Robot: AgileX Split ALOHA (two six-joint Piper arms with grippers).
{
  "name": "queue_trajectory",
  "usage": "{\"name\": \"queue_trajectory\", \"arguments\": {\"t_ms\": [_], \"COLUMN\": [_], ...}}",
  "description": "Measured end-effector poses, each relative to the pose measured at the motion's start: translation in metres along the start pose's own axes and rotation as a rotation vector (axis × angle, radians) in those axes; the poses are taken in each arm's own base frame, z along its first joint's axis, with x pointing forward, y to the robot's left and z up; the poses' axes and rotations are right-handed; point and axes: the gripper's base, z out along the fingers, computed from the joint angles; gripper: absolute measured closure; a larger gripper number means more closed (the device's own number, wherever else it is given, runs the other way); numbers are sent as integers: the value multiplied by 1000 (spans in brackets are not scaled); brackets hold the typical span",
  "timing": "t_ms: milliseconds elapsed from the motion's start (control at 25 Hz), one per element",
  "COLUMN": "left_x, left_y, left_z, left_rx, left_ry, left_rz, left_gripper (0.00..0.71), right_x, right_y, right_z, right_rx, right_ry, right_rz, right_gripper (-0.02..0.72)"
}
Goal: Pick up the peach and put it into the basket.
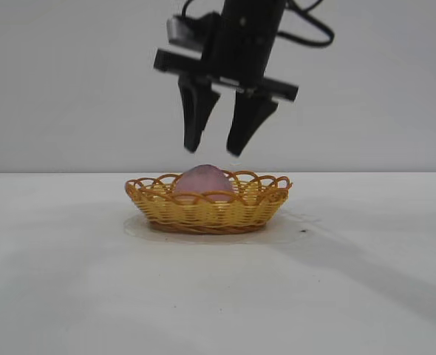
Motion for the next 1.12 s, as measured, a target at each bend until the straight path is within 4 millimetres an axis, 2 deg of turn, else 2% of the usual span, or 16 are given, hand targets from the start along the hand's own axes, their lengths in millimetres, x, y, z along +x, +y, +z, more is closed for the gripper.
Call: {"name": "queue_trajectory", "arguments": {"t_ms": [40,80,160,280,480,600,680,800,1040,1120], "left_x": [0,0,0,0,0,0,0,0,0,0], "left_y": [0,0,0,0,0,0,0,0,0,0], "left_z": [0,0,0,0,0,0,0,0,0,0], "left_rx": [0,0,0,0,0,0,0,0,0,0], "left_ry": [0,0,0,0,0,0,0,0,0,0], "left_rz": [0,0,0,0,0,0,0,0,0,0], "left_gripper": [414,414,414,414,414,414,414,414,414,414], "right_x": [-1,-2,-1,9,52,72,79,83,82,85], "right_y": [-2,-9,-30,-86,-189,-226,-239,-248,-244,-237], "right_z": [-11,-20,-33,-43,-54,-59,-62,-64,-64,-71], "right_rx": [4,10,28,66,126,148,164,182,135,126], "right_ry": [-23,-42,-64,-36,43,56,49,29,9,-5], "right_rz": [4,18,72,206,449,538,568,583,611,617], "right_gripper": [316,275,290,290,290,290,290,290,290,290]}}
